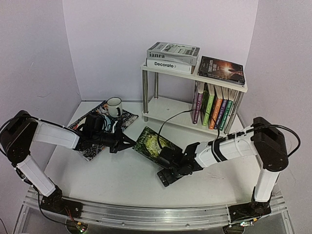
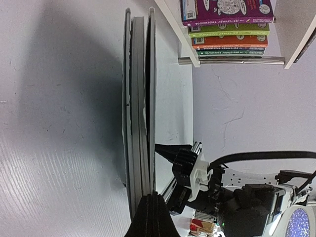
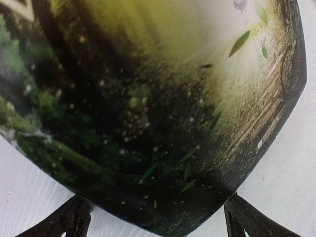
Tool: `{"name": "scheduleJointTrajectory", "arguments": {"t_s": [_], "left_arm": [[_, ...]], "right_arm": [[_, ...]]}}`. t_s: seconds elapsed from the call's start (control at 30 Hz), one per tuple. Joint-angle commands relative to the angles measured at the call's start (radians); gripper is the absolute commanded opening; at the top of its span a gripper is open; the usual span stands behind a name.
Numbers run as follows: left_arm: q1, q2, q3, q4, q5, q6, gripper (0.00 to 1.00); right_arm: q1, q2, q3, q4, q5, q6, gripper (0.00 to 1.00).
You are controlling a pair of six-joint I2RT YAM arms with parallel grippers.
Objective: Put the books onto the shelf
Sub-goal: Pick up the book at the center of the board.
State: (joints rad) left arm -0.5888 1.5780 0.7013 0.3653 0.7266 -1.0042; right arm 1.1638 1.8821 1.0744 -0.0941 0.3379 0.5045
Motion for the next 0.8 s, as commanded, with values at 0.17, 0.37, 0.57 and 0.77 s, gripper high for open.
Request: {"name": "scheduleJointTrajectory", "arguments": {"t_s": [0.17, 0.37, 0.57, 0.77], "left_arm": [[-0.031, 0.023, 0.022, 0.048, 0.056, -0.005, 0.0], [-0.031, 0.034, 0.016, 0.054, 0.057, -0.002, 0.0], [-0.029, 0.037, 0.014, 0.058, 0.061, -0.004, 0.0], [-0.029, 0.034, 0.012, 0.06, 0.063, -0.005, 0.0]], "right_arm": [[0.136, 0.156, 0.165, -0.033, 0.526, -0.106, 0.92], [0.177, 0.226, 0.184, -0.027, 0.724, -0.143, 0.66], [0.181, 0.284, 0.204, -0.009, 0.878, -0.239, 0.53], [0.183, 0.302, 0.174, 0.151, 0.931, -0.399, 0.63]]}}
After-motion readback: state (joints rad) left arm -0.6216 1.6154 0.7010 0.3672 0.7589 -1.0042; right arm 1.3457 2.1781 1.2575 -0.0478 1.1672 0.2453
